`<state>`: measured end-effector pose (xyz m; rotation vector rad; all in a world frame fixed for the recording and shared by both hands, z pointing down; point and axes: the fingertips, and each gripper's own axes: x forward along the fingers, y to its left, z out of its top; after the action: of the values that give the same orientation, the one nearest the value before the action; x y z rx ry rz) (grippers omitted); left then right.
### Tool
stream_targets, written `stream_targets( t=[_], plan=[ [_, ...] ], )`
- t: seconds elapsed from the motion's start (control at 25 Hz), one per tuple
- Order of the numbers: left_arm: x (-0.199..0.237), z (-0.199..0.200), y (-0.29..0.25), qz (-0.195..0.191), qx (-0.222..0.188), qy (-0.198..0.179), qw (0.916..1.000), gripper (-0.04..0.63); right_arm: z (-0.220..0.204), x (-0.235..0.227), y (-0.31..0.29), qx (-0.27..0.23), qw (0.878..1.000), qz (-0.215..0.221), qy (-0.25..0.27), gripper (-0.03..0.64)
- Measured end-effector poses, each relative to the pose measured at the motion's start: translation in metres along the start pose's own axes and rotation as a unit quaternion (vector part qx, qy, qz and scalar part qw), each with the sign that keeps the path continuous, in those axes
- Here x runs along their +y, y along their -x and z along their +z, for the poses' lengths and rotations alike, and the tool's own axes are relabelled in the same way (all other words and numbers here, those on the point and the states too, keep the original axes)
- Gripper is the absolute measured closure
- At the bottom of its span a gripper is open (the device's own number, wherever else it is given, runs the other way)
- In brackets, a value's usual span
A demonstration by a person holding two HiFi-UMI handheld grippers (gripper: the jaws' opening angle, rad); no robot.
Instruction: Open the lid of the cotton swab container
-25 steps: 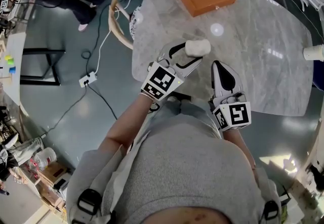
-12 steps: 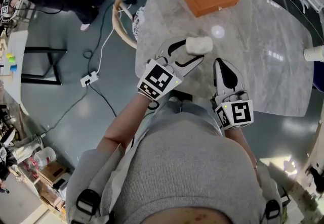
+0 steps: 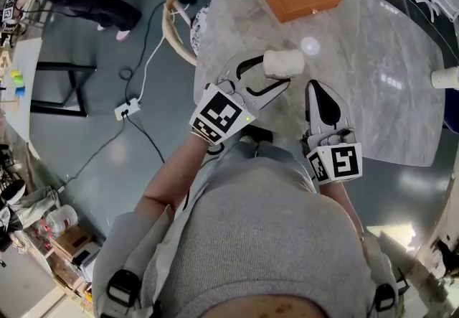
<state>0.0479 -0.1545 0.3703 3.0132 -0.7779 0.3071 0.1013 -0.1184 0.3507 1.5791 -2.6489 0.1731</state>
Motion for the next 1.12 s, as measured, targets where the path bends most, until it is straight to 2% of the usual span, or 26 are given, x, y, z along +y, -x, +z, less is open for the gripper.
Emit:
stream_targets(
  t=[0.44,0.56,0.68,0.8,0.88,1.0,1.12],
  plan=[
    [-0.012,0.011,0.012,-0.008,-0.008,-0.010,0.9999,0.342,0.013,0.006,0.009,-0.010,1.000,0.015,0.020,0.620],
    [-0.013,0.017,0.015,-0.014,-0.012,-0.011,0.9998,0.342,0.025,0.008,0.008,-0.008,0.998,0.048,0.047,0.620],
    [-0.013,0.020,0.019,-0.015,-0.013,-0.011,0.9997,0.344,0.042,0.011,0.009,-0.018,0.993,0.101,0.065,0.620],
    [-0.016,0.020,0.020,-0.019,-0.013,-0.012,0.9997,0.344,0.065,0.023,0.015,-0.050,0.978,0.178,0.094,0.610],
    [-0.017,0.020,0.020,-0.023,-0.012,-0.015,0.9996,0.344,0.080,0.038,0.015,-0.063,0.964,0.224,0.128,0.521],
    [-0.017,0.021,0.020,-0.026,-0.012,-0.016,0.9995,0.344,0.086,0.058,0.012,-0.059,0.939,0.274,0.200,0.474],
    [-0.018,0.023,0.021,-0.030,-0.014,-0.016,0.9993,0.344,0.085,0.070,0.011,-0.048,0.918,0.322,0.226,0.440]
  ],
)
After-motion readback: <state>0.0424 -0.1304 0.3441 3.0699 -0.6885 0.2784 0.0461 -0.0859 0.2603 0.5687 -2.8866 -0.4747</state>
